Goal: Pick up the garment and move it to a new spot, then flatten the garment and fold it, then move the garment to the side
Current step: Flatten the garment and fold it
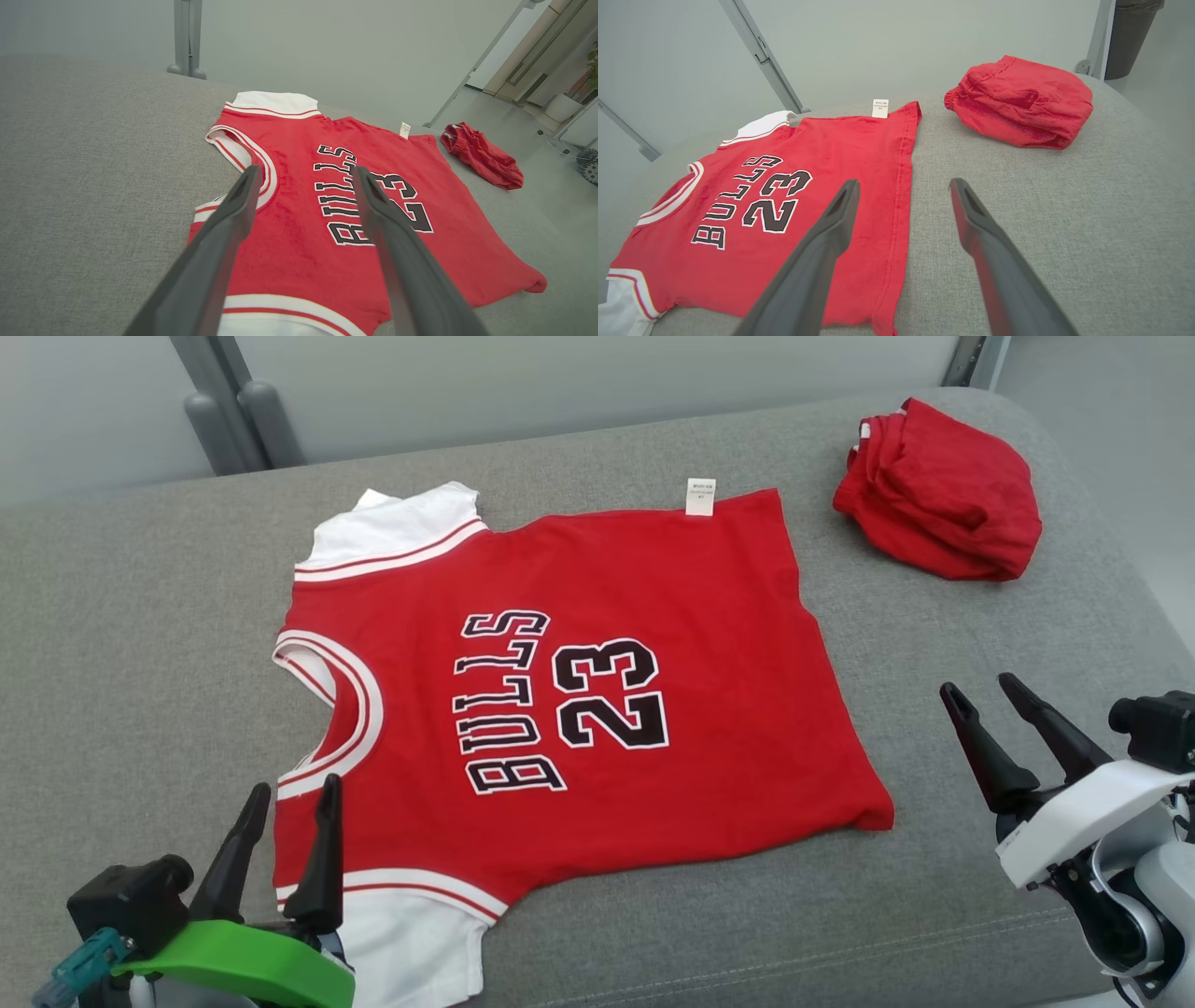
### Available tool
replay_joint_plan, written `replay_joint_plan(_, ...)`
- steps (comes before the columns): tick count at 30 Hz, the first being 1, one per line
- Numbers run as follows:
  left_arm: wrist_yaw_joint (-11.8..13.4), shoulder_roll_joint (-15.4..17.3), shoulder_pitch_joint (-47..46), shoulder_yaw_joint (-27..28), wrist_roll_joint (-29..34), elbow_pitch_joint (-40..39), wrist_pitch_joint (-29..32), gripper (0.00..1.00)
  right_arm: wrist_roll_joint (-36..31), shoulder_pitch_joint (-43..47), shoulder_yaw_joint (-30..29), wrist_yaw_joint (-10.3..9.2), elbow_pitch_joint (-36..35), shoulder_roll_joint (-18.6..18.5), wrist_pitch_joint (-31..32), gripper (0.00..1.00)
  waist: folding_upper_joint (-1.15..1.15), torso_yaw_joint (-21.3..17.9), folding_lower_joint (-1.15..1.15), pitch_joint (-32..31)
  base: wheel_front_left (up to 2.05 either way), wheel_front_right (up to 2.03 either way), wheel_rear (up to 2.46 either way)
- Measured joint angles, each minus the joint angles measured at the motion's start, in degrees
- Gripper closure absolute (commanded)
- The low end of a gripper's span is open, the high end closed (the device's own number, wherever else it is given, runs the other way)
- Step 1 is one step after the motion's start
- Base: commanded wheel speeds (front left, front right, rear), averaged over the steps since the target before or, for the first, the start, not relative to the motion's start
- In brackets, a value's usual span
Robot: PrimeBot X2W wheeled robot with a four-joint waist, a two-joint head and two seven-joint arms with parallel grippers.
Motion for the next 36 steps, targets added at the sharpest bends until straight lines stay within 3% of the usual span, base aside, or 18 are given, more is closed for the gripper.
replay_joint_plan(12, 0.4, -1.6, -0.4, -2.9, 5.4, 4.5, -3.5, 0.0, -10.1, -1.5, -1.3, -3.13, -1.1, 1.9, -1.9, 0.0, 0.0, -0.9, 0.0, -3.3, 0.0, 0.0, 0.0)
replay_joint_plan(26, 1.6, -3.4, -0.4, -1.5, 6.8, 7.6, -8.3, 0.0, -12.4, 0.5, -7.8, -3.65, -3.1, 7.7, -2.4, 0.0, 0.0, -0.7, 0.0, -3.5, 0.0, 0.0, 0.0)
replay_joint_plan(36, 1.8, -3.6, -0.4, -1.7, 7.6, 9.0, -9.8, 0.0, -15.0, 1.8, -10.1, -3.65, -4.2, 9.3, -2.4, 0.0, 0.0, -0.6, 0.0, -3.2, 0.0, 0.0, 0.0)
